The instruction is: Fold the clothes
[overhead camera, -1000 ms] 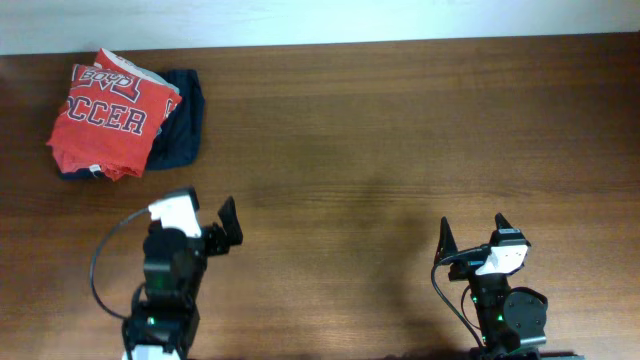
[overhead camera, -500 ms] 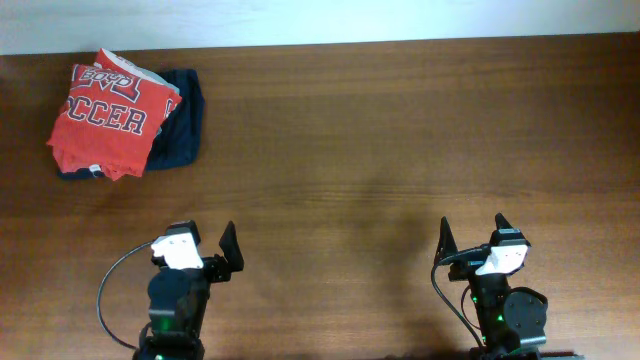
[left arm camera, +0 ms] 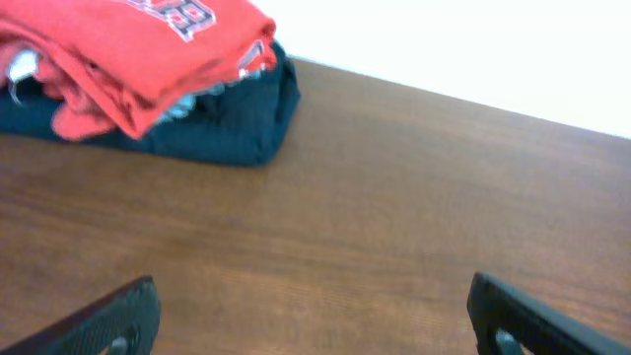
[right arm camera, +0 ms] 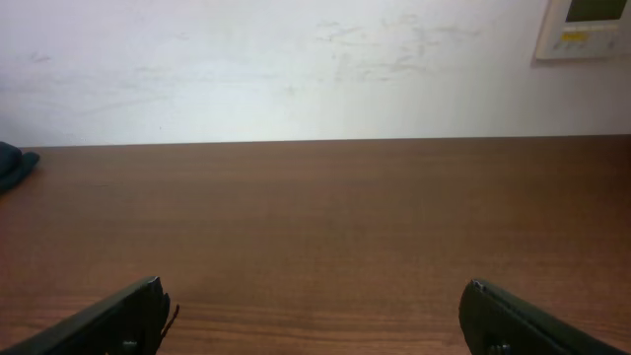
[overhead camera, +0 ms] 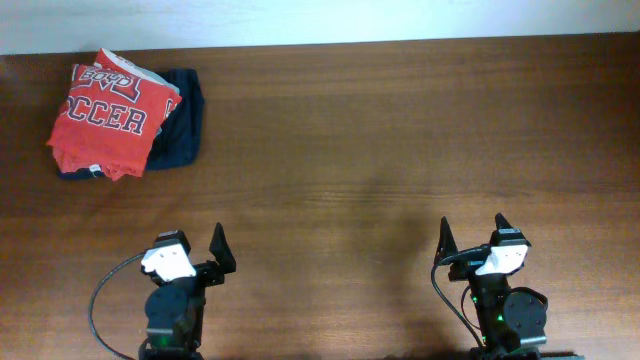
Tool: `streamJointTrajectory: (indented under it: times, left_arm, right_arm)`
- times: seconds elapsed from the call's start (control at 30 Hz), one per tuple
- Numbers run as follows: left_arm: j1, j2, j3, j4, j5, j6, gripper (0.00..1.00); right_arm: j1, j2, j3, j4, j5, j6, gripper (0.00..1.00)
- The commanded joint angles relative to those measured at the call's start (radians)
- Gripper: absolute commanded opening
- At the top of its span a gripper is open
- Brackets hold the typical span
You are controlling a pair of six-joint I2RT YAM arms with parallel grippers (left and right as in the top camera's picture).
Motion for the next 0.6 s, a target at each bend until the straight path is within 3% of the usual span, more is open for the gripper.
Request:
streamJointTrajectory:
  times: [0.0,0.13,0.43,0.57]
  left_arm:
    - [0.012,-0.091,-0.006,-0.065,-0.033,0.006,0.99]
    - [0.042,-0.142,-0.006,-0.122,-0.018,0.021,0.99]
    - [0.05,-0.283,-0.006,-0.138,0.123,0.247,0.99]
    - [0.05,-0.33,-0.006,-0.139,0.134,0.267,0.99]
  right_arm:
    - [0.005,-0.01,-0.005,-0.008,0.016,0.008,0.99]
    - [0.005,-0.01,-0.005,-0.008,0.016,0.008,0.99]
    - [0.005,-0.01,-0.005,-0.008,0.016,0.008,0.99]
    - [0.004,-0.01,-0.005,-0.008,0.016,0.008,0.99]
